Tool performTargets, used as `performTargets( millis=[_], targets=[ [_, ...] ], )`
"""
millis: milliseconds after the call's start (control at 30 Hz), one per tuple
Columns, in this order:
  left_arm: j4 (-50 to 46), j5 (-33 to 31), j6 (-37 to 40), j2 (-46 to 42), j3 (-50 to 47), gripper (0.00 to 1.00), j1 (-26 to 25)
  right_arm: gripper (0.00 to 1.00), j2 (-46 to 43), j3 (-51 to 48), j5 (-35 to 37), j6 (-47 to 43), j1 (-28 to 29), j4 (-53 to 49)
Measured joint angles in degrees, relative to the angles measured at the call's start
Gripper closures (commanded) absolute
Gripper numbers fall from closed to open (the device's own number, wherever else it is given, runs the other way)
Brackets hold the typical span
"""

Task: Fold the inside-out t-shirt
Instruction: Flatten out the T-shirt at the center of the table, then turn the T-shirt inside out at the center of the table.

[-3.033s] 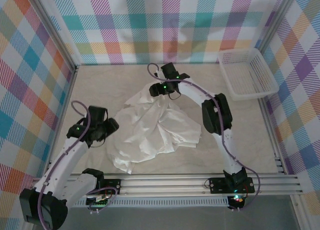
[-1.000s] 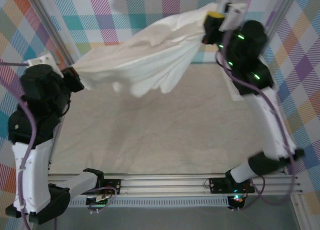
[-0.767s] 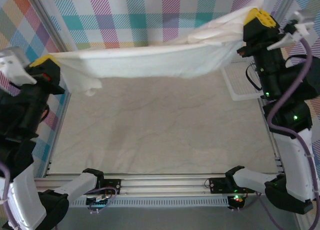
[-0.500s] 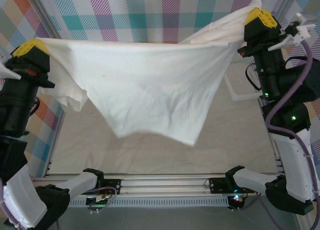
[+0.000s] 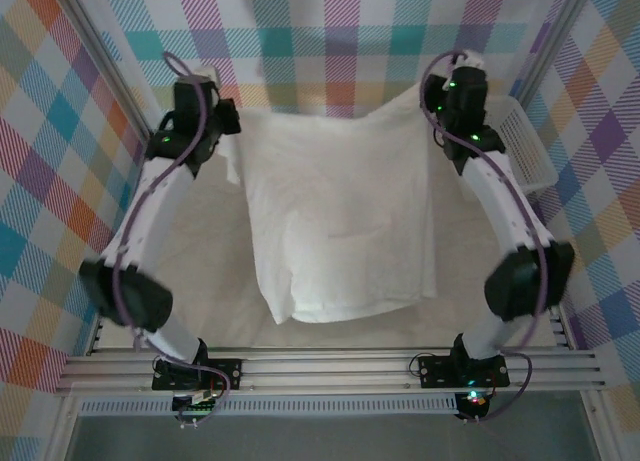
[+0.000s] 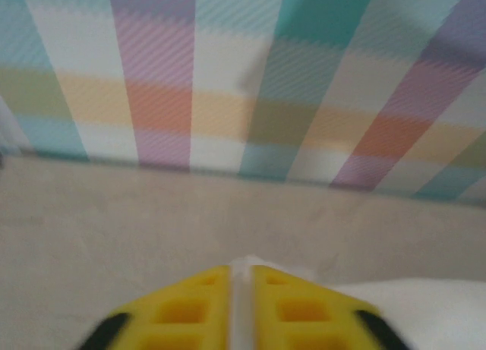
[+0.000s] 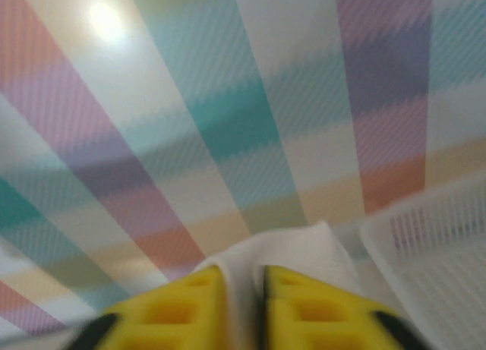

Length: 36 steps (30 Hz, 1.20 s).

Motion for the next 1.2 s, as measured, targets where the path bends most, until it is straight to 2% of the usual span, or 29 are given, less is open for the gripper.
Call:
performTargets(
  millis=[100,167,267,333,500,567,667,767,867,1000,1133,1200],
  targets=[
    [2.03,3.13,-2.62,7.43,0.15,0.49,1.77,0.63,10.47,8.20,-3.19,0.15,-1.14,-8.22],
    [1.90,5.62,-3.82,8.31,0.15,0.44,2.23,0.62,14.51,13.97,-5.66,-0.13,-1.46,-14.05],
    [3.72,10.23,-5.07,4.31,-0.96,0.41,2.25,0.61,12.48,15.08,-10.40,0.20,-1.75,-20.04],
    [5.79,13.29,-5.46,-2.14,-4.98,0.42,1.51,0.60,7.06,9.77,-13.77,1.49,-1.75,-20.72],
    [11.98,23.17,-2.80,-24.65,-19.52,0.42,-4.31,0.59,-14.84,-15.89,-21.86,8.96,-0.92,-20.50],
    [12.07,27.32,1.25,-32.13,-23.96,0.36,-8.61,0.59,-23.43,-28.02,-23.30,14.08,1.53,-20.50],
    [7.87,28.50,8.92,-37.29,-26.91,0.17,-15.41,0.59,-29.46,-40.89,-24.39,22.62,8.90,-20.92],
    [2.80,25.49,18.23,-38.12,-30.91,0.10,-21.73,0.54,-30.34,-49.79,-25.99,32.87,16.44,-18.82],
    [-0.02,21.77,25.55,-38.10,-38.03,0.07,-25.49,0.52,-30.29,-56.17,-24.46,43.30,21.84,-17.20],
    [-2.97,19.65,31.61,-38.10,-43.34,0.08,-27.17,0.50,-27.74,-59.25,-22.58,52.11,23.28,-15.45],
    [-2.34,19.85,34.14,-38.10,-43.52,0.07,-27.50,0.38,-23.02,-59.25,-21.42,57.79,24.13,-13.92],
    [-1.95,20.13,34.75,-37.83,-43.52,0.07,-27.52,0.36,-22.08,-59.28,-20.72,59.34,24.48,-13.49]
  ],
)
